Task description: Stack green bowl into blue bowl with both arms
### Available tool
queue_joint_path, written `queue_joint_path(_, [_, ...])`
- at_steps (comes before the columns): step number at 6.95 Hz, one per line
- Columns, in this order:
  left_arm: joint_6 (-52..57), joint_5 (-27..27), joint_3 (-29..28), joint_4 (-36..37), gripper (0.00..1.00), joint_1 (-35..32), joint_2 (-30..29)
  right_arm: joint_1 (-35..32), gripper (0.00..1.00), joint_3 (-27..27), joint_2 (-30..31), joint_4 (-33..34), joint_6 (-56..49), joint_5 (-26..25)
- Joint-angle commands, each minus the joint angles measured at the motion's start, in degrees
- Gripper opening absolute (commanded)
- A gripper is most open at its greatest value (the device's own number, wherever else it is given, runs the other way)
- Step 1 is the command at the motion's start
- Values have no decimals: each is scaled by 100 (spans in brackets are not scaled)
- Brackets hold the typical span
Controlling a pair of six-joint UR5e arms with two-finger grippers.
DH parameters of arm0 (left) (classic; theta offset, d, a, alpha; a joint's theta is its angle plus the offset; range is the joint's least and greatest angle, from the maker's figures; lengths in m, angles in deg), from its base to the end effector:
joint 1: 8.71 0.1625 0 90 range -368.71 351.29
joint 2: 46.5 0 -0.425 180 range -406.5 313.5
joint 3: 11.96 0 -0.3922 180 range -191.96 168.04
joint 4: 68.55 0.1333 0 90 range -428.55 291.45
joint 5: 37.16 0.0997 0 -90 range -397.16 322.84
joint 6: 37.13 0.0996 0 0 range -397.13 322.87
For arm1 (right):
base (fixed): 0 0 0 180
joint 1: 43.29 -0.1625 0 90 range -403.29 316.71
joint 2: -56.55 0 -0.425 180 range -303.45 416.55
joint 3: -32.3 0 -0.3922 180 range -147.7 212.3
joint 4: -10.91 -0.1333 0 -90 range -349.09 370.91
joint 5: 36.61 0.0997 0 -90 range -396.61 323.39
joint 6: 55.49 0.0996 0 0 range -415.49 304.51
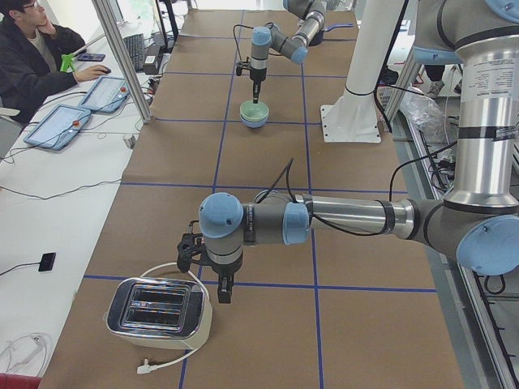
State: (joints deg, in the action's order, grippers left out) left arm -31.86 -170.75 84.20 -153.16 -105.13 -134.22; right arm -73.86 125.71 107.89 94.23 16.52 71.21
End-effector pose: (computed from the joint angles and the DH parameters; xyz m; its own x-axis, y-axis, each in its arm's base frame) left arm -0.1170 -0.4620 0.6354 0.7250 -0.0074 -0.6888 0.0454 0.9983 0.0371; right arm -0.5450 -0.4413 0.2191 0.6283 0.0296 0.7774 -0.0968 0.9945 0.0403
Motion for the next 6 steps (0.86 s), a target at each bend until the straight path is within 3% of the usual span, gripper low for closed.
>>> queue_joint_path(1, [0, 0, 0, -3, 99, 0, 0, -1, 0, 2, 25, 0, -3, -7])
queue_joint_path(3, [0, 0, 0, -3, 99, 0, 0, 8, 0, -33, -10, -35, -20, -16])
queue_joint_path(4, [0, 0, 0, -3, 99, 0, 0, 8, 11, -42, -19, -44, -21, -16])
queue_joint_path(6, [0, 0, 0, -3, 99, 0, 0, 43, 74, -42, -19, -44, -3, -60])
